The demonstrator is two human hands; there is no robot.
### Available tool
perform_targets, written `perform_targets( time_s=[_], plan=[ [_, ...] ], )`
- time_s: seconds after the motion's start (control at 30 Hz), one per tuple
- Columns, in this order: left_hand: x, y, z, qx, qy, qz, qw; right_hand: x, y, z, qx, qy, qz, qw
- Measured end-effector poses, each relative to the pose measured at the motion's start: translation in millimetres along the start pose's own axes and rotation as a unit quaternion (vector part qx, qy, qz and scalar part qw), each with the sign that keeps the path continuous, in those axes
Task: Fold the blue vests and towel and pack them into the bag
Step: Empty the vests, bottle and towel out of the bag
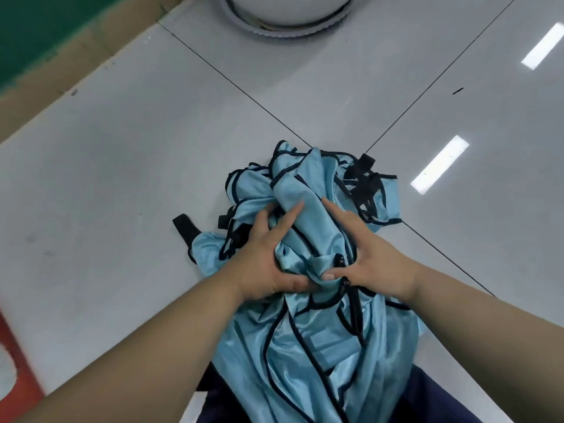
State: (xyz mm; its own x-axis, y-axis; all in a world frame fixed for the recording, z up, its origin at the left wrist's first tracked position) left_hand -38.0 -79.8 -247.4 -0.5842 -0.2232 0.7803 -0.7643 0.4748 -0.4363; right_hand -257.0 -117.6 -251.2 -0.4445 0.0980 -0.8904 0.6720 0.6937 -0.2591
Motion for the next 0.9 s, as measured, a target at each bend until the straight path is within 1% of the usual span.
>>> perform_targets(
  time_s=[0.13,0.27,0.37,0.47,0.7,0.9],
  plan=[
    [-8.3,-7.2,3.9,0.018,0.012,-0.033,0.999,-4.6,9.6,5.8,0.006,-0.017,0.042,0.999],
    [-6.3,-9.7,-2.2,0.035,0.030,-0.086,0.995,-10.9,16.4,7.6,0.029,-0.026,0.055,0.998],
    [-5.4,-14.8,-10.0,0.051,0.047,-0.098,0.993,-21.9,20.1,5.4,0.040,-0.032,0.082,0.995],
    [-1.6,-21.9,-18.5,0.064,0.049,-0.129,0.988,-37.0,22.0,6.5,0.045,-0.042,0.095,0.994],
    [23.6,-50.6,-41.1,0.105,0.061,-0.164,0.979,-88.0,20.3,8.2,0.037,-0.043,0.127,0.990],
    [72.5,-83.4,-79.9,0.138,0.075,-0.187,0.970,-151.0,14.2,-5.7,0.039,-0.055,0.133,0.989]
  ],
)
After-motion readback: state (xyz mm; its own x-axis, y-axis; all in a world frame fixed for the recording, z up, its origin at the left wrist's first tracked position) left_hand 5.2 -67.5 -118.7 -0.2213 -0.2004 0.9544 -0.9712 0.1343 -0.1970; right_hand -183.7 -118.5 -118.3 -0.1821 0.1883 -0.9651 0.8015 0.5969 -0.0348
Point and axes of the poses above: each hand's wrist, its own z-axis towards the middle knuckle, its own y-axis out of the palm, x = y × z, the point moved 1 cm from there along z, towards the middle knuckle
